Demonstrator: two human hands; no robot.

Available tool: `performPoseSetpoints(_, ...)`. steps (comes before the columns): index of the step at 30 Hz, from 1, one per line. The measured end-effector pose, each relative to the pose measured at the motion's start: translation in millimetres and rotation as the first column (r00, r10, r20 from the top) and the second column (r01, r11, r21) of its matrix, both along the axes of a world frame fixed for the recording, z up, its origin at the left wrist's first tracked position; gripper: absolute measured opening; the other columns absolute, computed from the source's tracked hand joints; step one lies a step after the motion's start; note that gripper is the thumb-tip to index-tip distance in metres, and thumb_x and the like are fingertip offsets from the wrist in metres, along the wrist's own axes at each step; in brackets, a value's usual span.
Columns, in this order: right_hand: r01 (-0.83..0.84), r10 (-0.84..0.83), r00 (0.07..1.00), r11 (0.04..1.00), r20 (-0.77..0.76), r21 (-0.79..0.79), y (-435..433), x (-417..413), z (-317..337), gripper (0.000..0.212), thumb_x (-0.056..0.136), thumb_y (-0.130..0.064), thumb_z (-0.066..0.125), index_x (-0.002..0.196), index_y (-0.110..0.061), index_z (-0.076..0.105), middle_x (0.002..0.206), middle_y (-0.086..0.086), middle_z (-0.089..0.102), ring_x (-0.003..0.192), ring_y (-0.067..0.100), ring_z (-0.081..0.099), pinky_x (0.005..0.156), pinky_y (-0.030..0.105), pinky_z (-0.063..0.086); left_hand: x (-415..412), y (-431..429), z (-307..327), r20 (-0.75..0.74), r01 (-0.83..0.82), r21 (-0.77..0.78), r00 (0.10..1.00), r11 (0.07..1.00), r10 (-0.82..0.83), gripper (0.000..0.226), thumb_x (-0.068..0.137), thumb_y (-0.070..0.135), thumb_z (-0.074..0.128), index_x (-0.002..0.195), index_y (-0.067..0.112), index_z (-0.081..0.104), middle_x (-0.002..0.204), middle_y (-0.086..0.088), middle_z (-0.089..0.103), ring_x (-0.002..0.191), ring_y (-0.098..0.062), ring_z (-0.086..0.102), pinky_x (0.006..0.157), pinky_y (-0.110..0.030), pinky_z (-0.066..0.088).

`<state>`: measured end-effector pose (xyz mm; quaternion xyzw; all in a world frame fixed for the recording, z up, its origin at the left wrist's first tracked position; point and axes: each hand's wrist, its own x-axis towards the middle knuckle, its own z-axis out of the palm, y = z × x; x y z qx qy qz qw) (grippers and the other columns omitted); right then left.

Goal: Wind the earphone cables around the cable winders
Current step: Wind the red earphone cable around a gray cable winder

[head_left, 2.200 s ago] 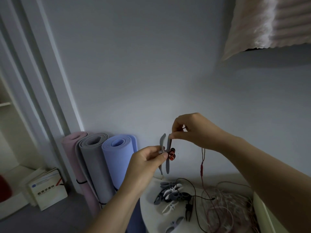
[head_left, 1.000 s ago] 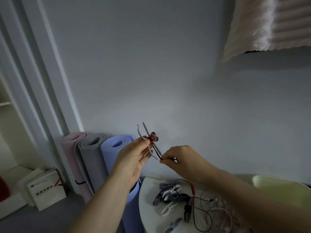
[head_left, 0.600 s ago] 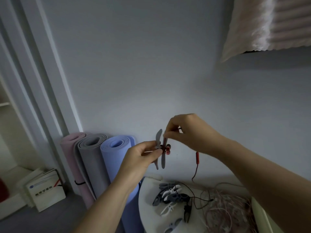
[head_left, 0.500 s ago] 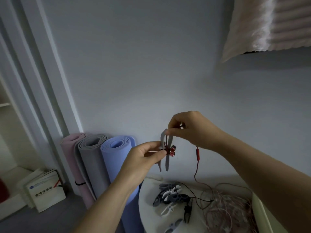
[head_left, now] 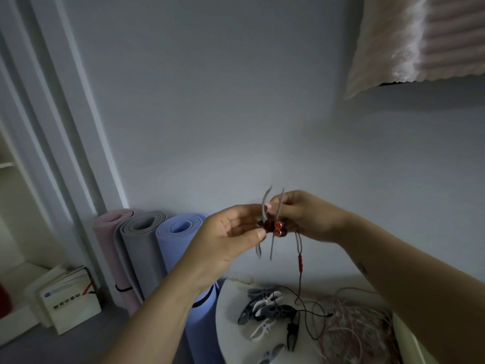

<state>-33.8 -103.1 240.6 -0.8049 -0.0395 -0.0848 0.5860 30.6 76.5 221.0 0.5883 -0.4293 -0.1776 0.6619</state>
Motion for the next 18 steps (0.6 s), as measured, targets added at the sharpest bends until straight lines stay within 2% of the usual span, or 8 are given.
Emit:
performPoseSetpoints(2,0.022,-0.020,1.000,0.988,-0.012,0.153,9,6,-17,0.025,0.080,-0.027,0.063,0.064,-0.010,0.055,0.055,0.007,0.030,0.048,0.017,0.023,0.048,0.020,0.027,2,-5,1,-0.095,-0.017,-0.062,0.995,0.998,0.011,0.031,0.087,-0.010,0.055,0.107,0.012,0.066,0.096,-0.002,0.075,0.090,-0.014,0.069,0.084,-0.023,0.055)
performPoseSetpoints(4,0.094,-0.096,0.995,0.968,0.001,0.232,19,10,-35,0.024,0.090,-0.018,0.056,0.067,-0.012,0.054,0.049,-0.005,0.032,0.045,0.008,0.022,0.045,0.019,0.025,6,-9,-3,-0.248,-0.050,-0.138,0.969,0.989,0.014,0.029,0.089,-0.011,0.050,0.109,0.005,0.064,0.098,-0.007,0.074,0.088,-0.015,0.070,0.080,-0.024,0.057)
performPoseSetpoints(5,0.147,-0.154,0.988,0.972,0.024,0.186,24,10,-42,0.027,0.095,-0.018,0.052,0.069,-0.011,0.055,0.049,-0.007,0.033,0.045,0.007,0.024,0.046,0.019,0.026,10,-10,-5,-0.312,-0.082,-0.163,0.950,0.983,0.028,0.028,0.090,-0.010,0.049,0.111,0.002,0.063,0.099,-0.009,0.074,0.087,-0.016,0.071,0.078,-0.025,0.058)
performPoseSetpoints(7,0.245,-0.244,0.967,0.969,0.072,-0.016,31,7,-49,0.028,0.097,-0.023,0.050,0.077,-0.010,0.064,0.052,-0.010,0.037,0.044,0.004,0.030,0.046,0.016,0.030,16,-10,-9,-0.400,-0.158,-0.175,0.913,0.972,0.076,0.025,0.092,-0.008,0.048,0.111,0.000,0.063,0.098,-0.009,0.074,0.086,-0.016,0.071,0.077,-0.026,0.059)
performPoseSetpoints(10,0.276,-0.246,0.960,0.918,0.137,-0.284,35,6,-51,0.025,0.098,-0.021,0.047,0.101,-0.012,0.070,0.060,-0.011,0.044,0.046,0.000,0.038,0.049,0.009,0.032,25,-9,-17,-0.476,-0.248,-0.131,0.865,0.960,0.158,0.020,0.092,-0.005,0.051,0.105,0.003,0.065,0.087,-0.003,0.074,0.083,-0.014,0.069,0.078,-0.027,0.059)
performPoseSetpoints(13,0.249,-0.224,0.968,0.900,0.111,-0.358,37,5,-50,0.026,0.099,-0.016,0.045,0.110,-0.014,0.069,0.062,-0.012,0.046,0.051,-0.002,0.043,0.056,0.008,0.036,29,-10,-21,-0.543,-0.309,-0.087,0.812,0.947,0.215,0.017,0.092,-0.004,0.053,0.101,0.005,0.066,0.081,-0.003,0.071,0.083,-0.016,0.065,0.078,-0.028,0.056)
performPoseSetpoints(16,0.218,-0.223,0.974,0.893,0.033,-0.393,36,4,-50,0.028,0.099,-0.015,0.044,0.114,-0.015,0.068,0.067,-0.018,0.050,0.054,-0.009,0.050,0.056,0.004,0.036,30,-11,-21,-0.628,-0.306,-0.078,0.754,0.949,0.191,0.016,0.092,-0.003,0.053,0.092,0.007,0.066,0.077,-0.003,0.068,0.078,-0.014,0.062,0.080,-0.029,0.053)
performPoseSetpoints(18,0.196,-0.205,0.978,0.878,0.025,-0.436,39,2,-51,0.029,0.099,-0.017,0.044,0.115,-0.017,0.068,0.077,-0.012,0.062,0.065,0.002,0.060,0.058,0.007,0.037,29,-12,-22,-0.656,-0.298,-0.071,0.733,0.952,0.181,0.017,0.092,-0.002,0.054,0.089,0.009,0.066,0.073,-0.001,0.069,0.077,-0.012,0.062,0.077,-0.028,0.052)
